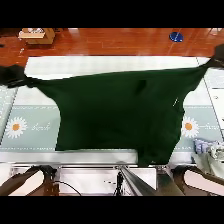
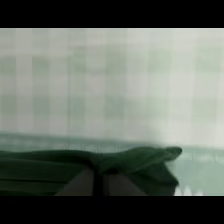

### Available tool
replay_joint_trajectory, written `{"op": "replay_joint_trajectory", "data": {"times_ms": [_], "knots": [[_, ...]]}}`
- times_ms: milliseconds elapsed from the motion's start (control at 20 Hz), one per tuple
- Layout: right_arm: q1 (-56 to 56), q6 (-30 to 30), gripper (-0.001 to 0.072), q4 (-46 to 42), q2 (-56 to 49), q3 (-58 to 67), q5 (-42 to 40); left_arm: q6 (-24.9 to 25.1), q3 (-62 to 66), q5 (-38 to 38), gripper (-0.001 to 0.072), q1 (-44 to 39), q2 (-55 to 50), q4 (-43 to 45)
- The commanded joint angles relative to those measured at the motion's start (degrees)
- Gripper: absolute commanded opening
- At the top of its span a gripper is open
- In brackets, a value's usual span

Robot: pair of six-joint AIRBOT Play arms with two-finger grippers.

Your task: Fold the shirts.

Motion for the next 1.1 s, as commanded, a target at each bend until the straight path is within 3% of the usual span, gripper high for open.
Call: {"op": "replay_joint_trajectory", "data": {"times_ms": [0, 250, 400, 750, 900, 1050], "knots": [[0.02, -0.52, 0.0030, 2.58, -7.21, -0.15, -16.72, 4.96, 2.40, 10.97, 0.0026, -0.83, -11.34, -2.34], [0.87, -1.42, 0.0030, 6.19, -14.19, -0.15, -26.95, 8.11, 3.65, 26.53, 0.0026, -1.86, -19.56, -2.91], [4.50, -2.64, 0.0030, 2.89, -17.73, -0.15, -30.53, 10.95, 3.65, 31.19, 0.0026, -2.45, -23.76, -5.97], [7.87, -0.87, 0.0030, -0.83, -23.80, -0.15, -39.78, 10.93, 3.65, 40.87, 0.0027, -3.43, -29.88, -6.43], [8.68, -2.12, 0.0031, -2.34, -25.05, -0.15, -40.02, 12.24, 3.63, 43.28, 0.0026, -3.76, -31.41, -6.45], [8.59, -1.31, 0.0030, -5.01, -25.68, -0.15, -33.44, 16.70, 3.65, 38.95, 0.0027, -3.78, -32.00, -6.38]]}}
